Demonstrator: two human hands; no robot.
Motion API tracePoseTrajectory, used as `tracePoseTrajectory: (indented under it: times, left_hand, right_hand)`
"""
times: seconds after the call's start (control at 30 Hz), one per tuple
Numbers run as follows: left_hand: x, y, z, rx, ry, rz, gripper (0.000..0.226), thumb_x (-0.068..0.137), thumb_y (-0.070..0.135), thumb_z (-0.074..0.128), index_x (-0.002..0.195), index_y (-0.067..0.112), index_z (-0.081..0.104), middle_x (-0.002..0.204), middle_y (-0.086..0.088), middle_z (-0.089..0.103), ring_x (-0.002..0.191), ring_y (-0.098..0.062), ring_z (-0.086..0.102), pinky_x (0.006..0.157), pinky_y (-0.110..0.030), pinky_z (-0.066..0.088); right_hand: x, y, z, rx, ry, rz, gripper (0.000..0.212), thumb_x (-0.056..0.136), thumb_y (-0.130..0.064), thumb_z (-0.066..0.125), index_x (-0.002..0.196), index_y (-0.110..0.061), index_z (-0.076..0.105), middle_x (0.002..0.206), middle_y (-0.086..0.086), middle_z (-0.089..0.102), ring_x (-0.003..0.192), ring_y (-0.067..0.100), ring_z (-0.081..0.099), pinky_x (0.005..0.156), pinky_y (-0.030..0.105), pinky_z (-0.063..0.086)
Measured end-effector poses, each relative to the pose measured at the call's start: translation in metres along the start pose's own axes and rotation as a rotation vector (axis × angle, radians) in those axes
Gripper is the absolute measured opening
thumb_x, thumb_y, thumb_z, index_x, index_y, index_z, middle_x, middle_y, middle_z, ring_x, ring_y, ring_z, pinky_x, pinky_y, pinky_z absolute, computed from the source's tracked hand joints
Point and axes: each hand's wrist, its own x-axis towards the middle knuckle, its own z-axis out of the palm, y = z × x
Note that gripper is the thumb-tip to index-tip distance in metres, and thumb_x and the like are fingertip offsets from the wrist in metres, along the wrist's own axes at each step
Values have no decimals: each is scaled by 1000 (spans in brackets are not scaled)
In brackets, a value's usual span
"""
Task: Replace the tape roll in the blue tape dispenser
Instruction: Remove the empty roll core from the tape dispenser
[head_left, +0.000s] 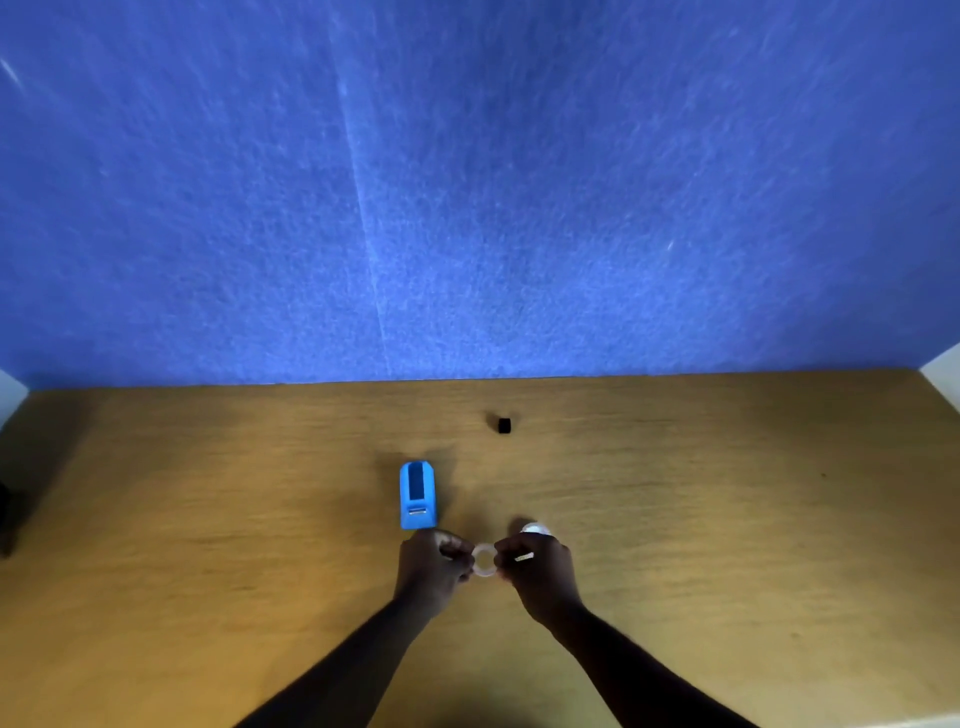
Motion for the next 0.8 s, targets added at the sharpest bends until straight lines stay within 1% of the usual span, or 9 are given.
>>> tracePoseTrajectory:
  times: [0.07,0.17,0.27,0.33,0.47,0.53,0.63,0.67,0.8]
  left_hand:
    - [-4,-7,0,27,-5,-24,6,78,-2,80,82,-1,76,76,-18,78,71,-34,77,68,-43,65]
    - [-9,-12,2,44,-21,-65,8,77,1,82,81,1,76,74,-16,78,69,-30,77,65,-40,66]
    - [-11,-16,3,64,-42,-81,9,78,2,83,80,6,75,74,-15,77,68,-26,78,64,-37,66]
    - [-12,-17,2,68,-56,-101,11,78,3,83,81,6,74,76,-13,77,66,-22,78,64,-35,66]
    - [-11,-21,1,84,-66,-134,12,75,2,85,83,3,75,74,-13,77,64,-20,77,64,-36,66]
    - [-12,-21,0,103,-73,-128,10,75,2,85,79,6,76,71,-11,77,63,-19,77,65,-37,66]
    - [-10,-23,-2,168,-87,-76,17,76,4,83,66,17,75,65,-8,77,62,-18,77,69,-39,66]
    - [-9,-23,-3,189,-94,-59,17,75,5,82,64,16,75,63,-7,77,62,-19,77,69,-39,66]
    - [-6,-24,-8,215,-109,-43,17,74,6,84,64,17,75,62,-4,77,60,-15,76,70,-39,66]
  right_hand:
    - [-5,4,4,-33,-25,24,7,81,-13,79,83,-17,84,77,-2,81,76,12,75,75,29,54]
    - [-9,7,10,-91,-37,46,6,80,-14,77,80,-18,82,78,-1,81,75,10,73,71,27,52]
    - [-10,9,13,-129,-30,72,6,78,-13,73,75,-13,78,79,6,80,76,20,74,71,36,55]
    - [-11,10,15,-156,-40,84,6,77,-13,71,75,-12,77,81,7,80,77,22,74,71,37,56]
    - [-13,12,17,-135,-42,82,12,77,-13,73,80,-21,81,84,-1,82,79,14,74,68,27,50]
    - [-13,11,17,-140,-55,85,10,78,-16,73,82,-21,82,85,-2,82,80,13,74,68,27,50]
    - [-13,11,17,-158,-75,85,11,79,-20,72,85,-20,82,85,0,82,80,14,74,70,29,53]
    - [-13,12,16,-158,-83,85,11,79,-20,72,85,-20,82,84,-1,82,79,14,74,70,30,53]
    - [-10,12,15,-185,-115,63,12,78,-19,68,75,-18,79,75,2,79,72,15,72,68,33,53]
